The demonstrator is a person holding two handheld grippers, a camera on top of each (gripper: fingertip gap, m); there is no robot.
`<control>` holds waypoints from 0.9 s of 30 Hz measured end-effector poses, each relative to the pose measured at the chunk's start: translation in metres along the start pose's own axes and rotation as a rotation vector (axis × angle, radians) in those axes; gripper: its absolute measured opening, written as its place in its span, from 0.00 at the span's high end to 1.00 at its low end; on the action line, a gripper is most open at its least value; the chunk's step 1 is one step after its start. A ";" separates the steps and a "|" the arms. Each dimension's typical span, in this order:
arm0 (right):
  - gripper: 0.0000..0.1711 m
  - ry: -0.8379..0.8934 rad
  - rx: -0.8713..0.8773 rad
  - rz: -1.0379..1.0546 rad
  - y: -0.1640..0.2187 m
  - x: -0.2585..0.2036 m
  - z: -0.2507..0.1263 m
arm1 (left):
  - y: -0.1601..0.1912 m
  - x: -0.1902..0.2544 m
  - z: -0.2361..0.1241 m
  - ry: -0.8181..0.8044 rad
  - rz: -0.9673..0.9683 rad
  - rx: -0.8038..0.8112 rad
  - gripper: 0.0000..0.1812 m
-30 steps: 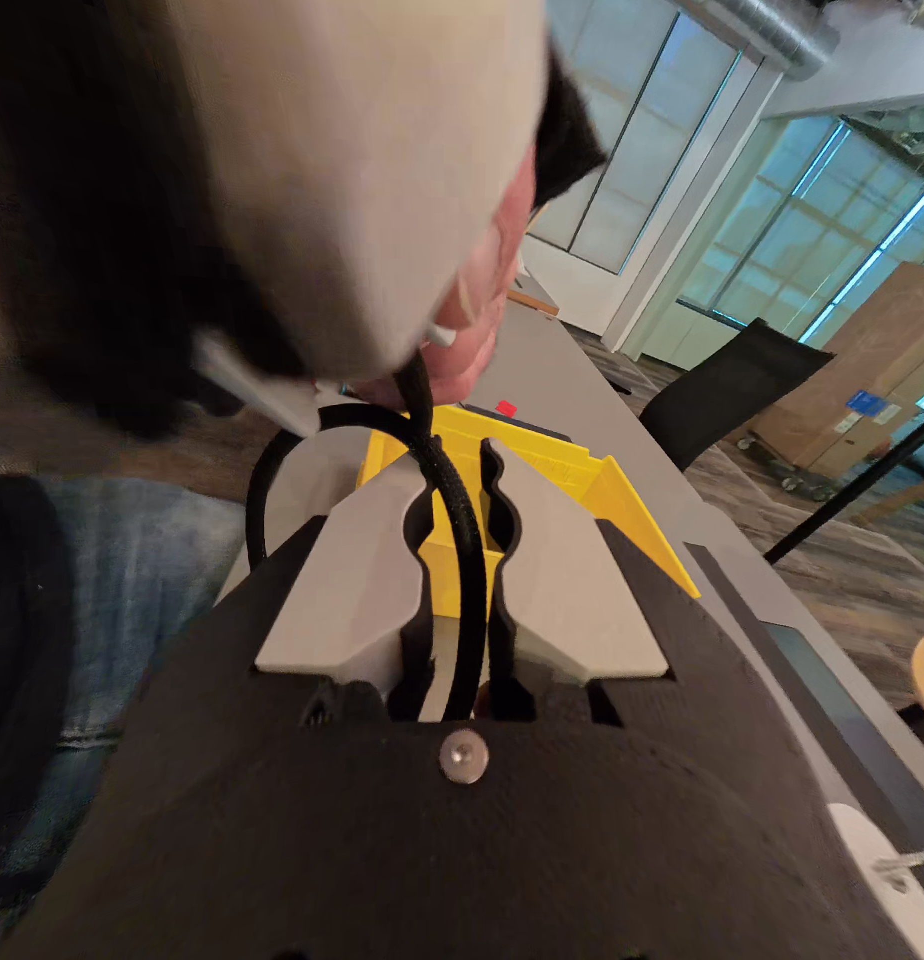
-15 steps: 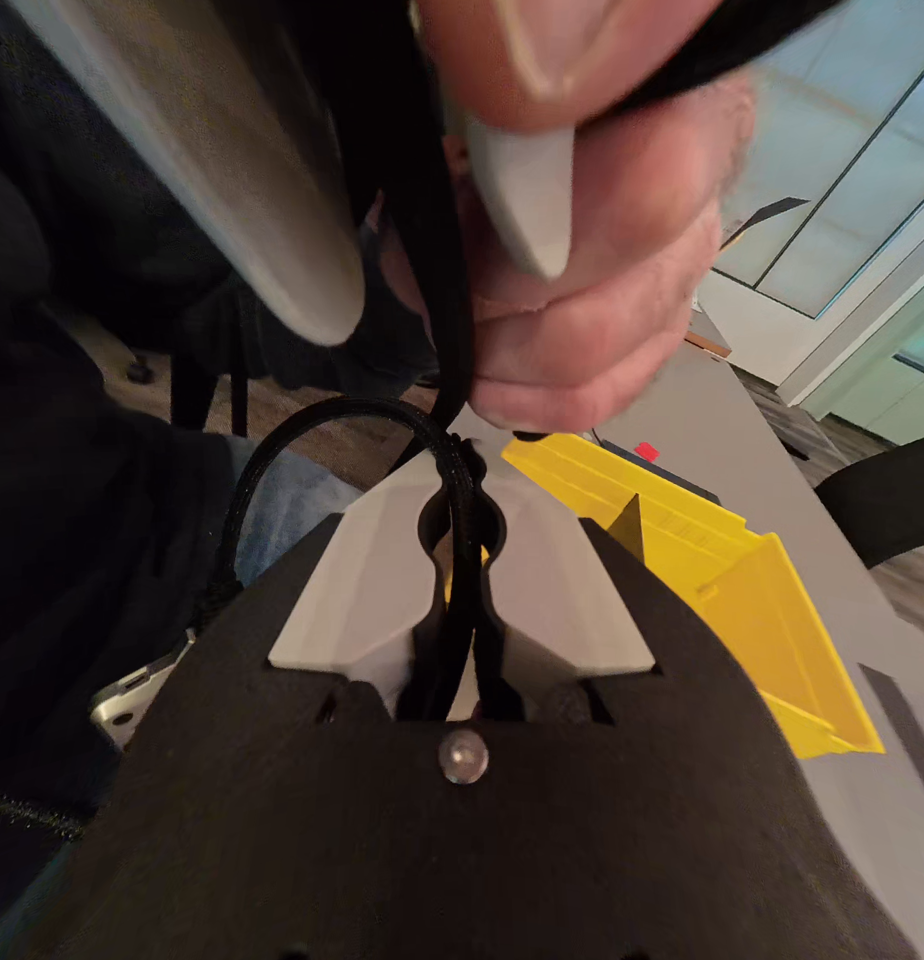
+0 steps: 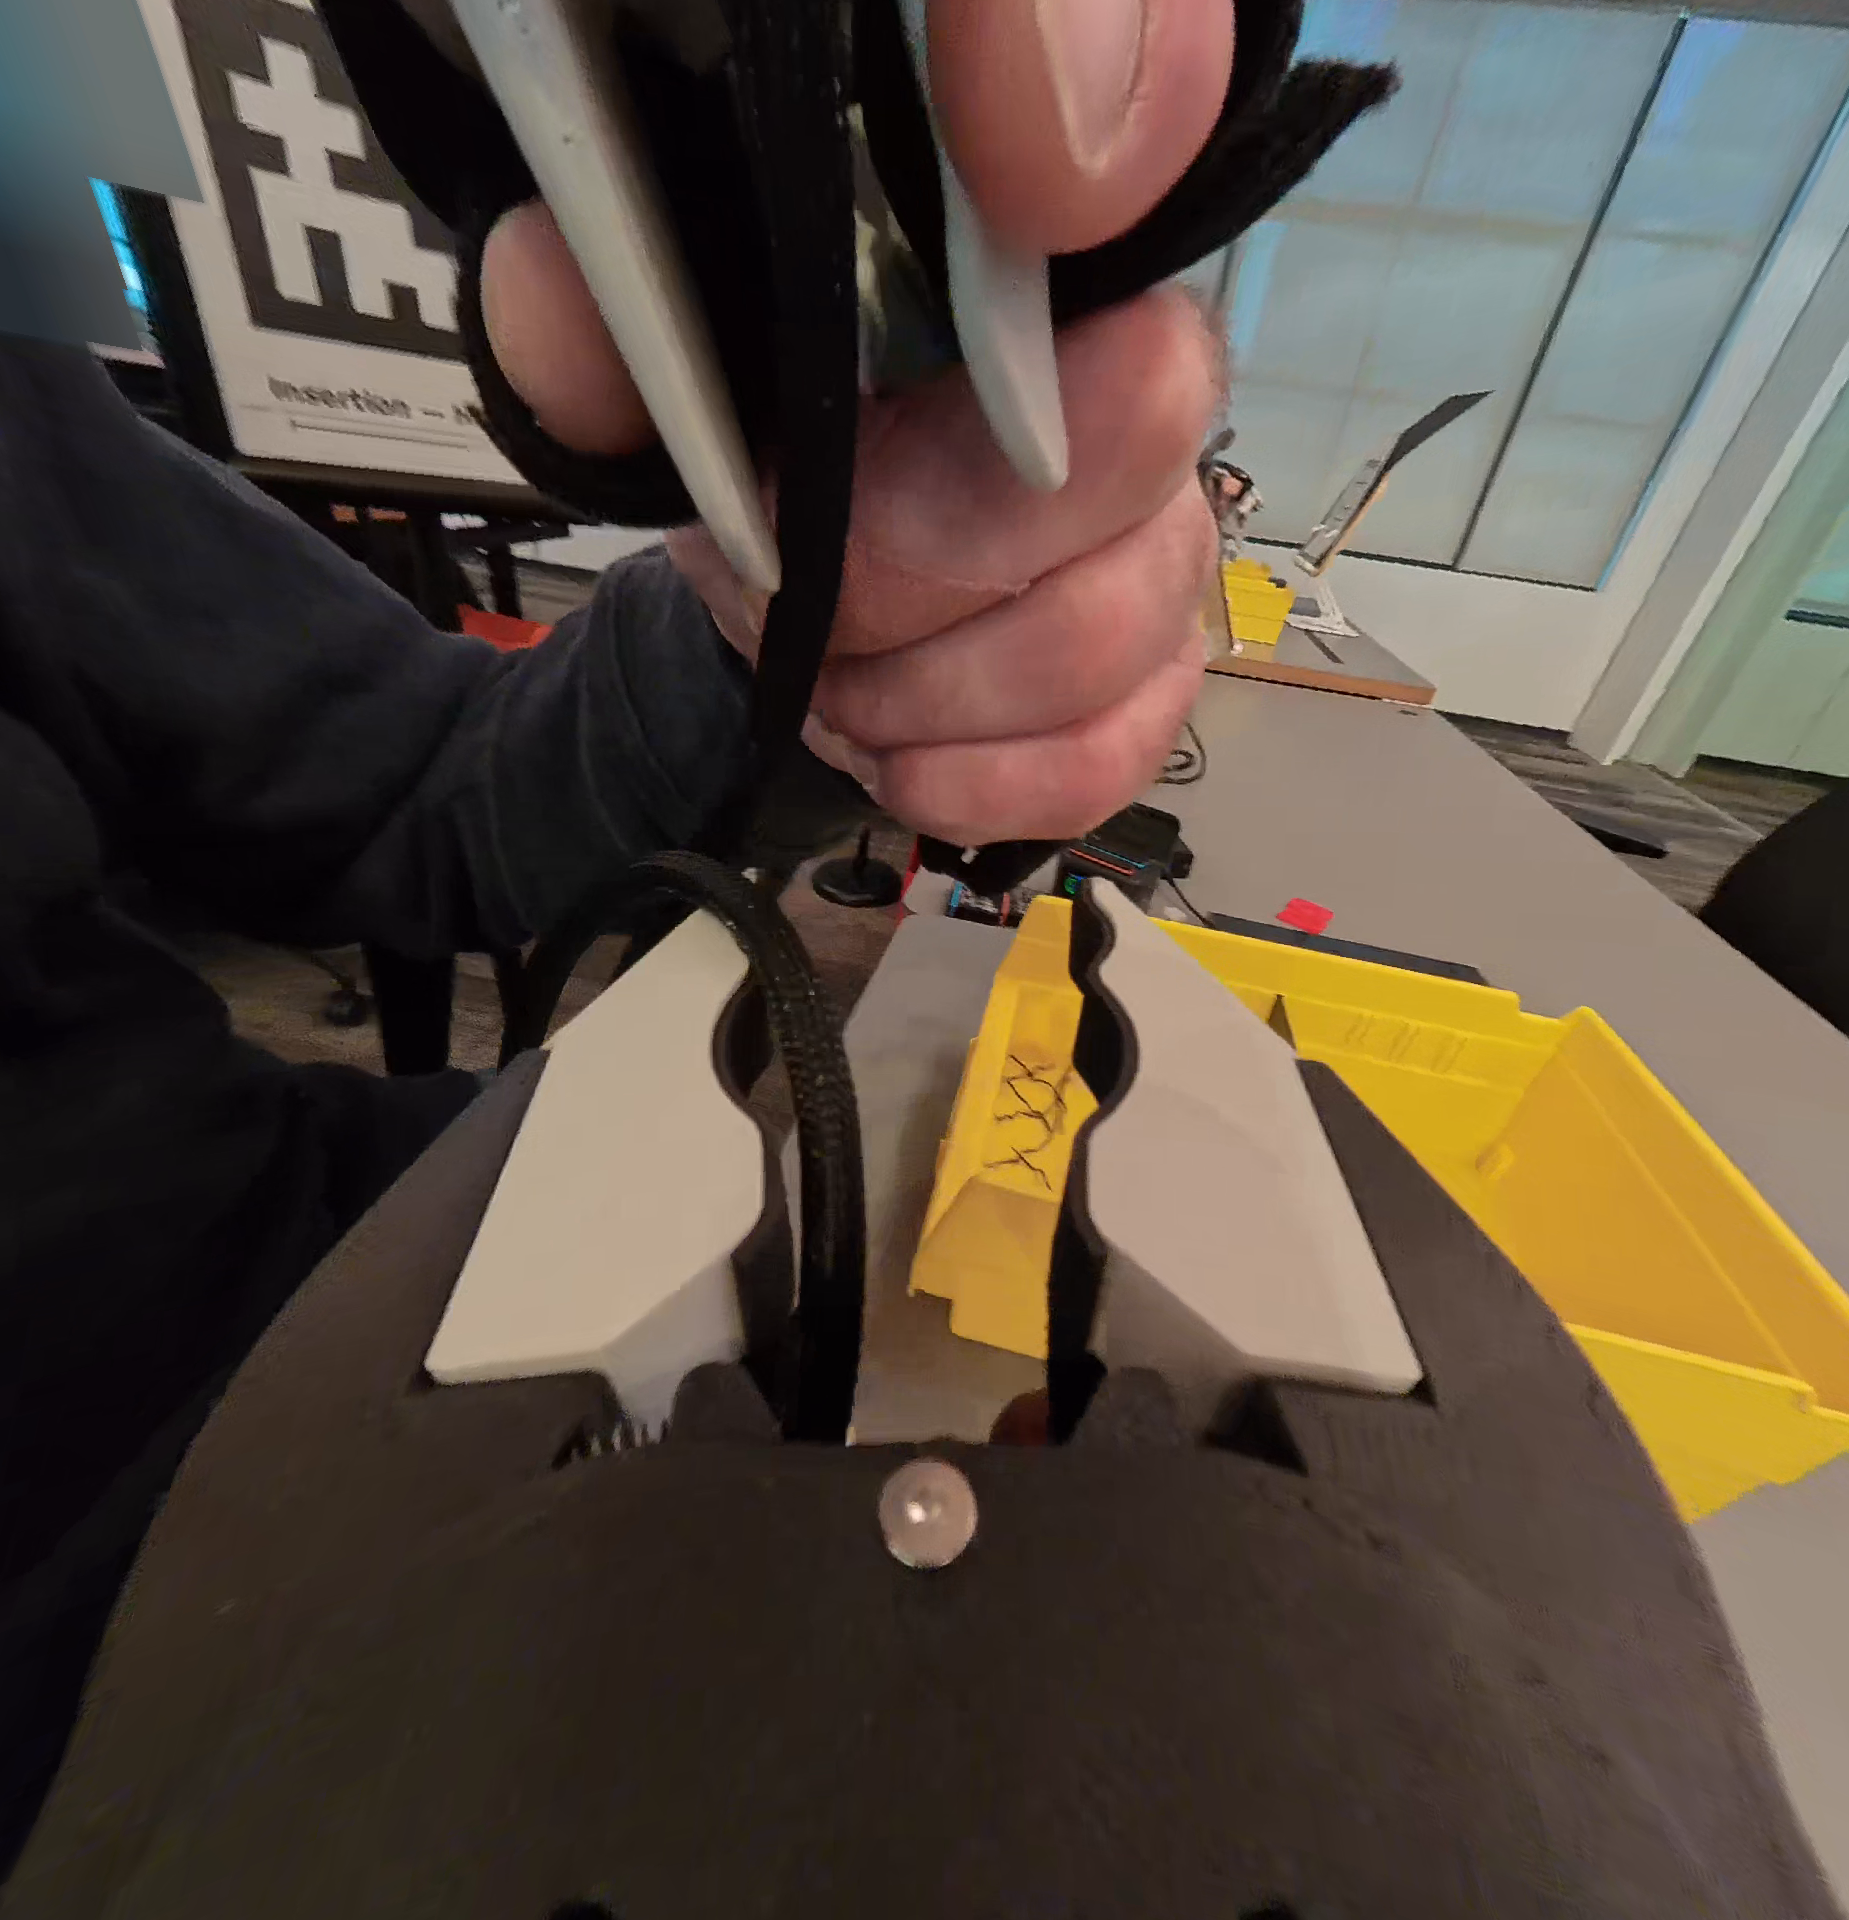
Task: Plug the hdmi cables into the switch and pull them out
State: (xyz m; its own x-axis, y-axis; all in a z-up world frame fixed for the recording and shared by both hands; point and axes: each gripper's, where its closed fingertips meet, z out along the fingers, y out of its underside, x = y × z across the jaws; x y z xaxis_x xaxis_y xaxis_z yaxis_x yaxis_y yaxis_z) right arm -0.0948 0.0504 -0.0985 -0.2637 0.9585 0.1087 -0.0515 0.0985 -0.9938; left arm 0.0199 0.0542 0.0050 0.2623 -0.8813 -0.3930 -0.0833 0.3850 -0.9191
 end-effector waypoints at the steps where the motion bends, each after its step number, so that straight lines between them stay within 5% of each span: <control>1: 0.67 -0.022 0.006 0.007 -0.001 -0.002 0.001 | 0.000 -0.001 0.000 0.001 -0.009 0.004 1.00; 4: 0.78 -0.017 0.008 0.034 0.000 0.004 0.000 | 0.001 -0.003 -0.001 0.010 -0.040 0.006 1.00; 7: 1.00 -0.017 0.022 0.070 0.001 0.010 -0.005 | -0.003 -0.008 -0.005 0.008 -0.070 0.037 1.00; 22: 1.00 0.090 0.056 0.027 -0.021 0.031 -0.037 | 0.002 -0.035 -0.025 -0.055 -0.085 0.040 0.98; 24: 0.79 0.079 -0.002 0.009 -0.016 0.029 -0.035 | 0.006 -0.038 -0.025 -0.061 -0.097 0.035 0.98; 27: 0.73 0.056 -0.084 -0.018 -0.006 0.022 -0.026 | 0.012 -0.037 -0.021 -0.058 -0.104 0.022 0.99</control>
State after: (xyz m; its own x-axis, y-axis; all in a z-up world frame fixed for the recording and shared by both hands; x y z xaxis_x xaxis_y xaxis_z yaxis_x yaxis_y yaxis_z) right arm -0.0753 0.0780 -0.0912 -0.2091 0.9695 0.1279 0.0256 0.1362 -0.9904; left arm -0.0113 0.0861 0.0078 0.3238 -0.8997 -0.2926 -0.0320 0.2986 -0.9538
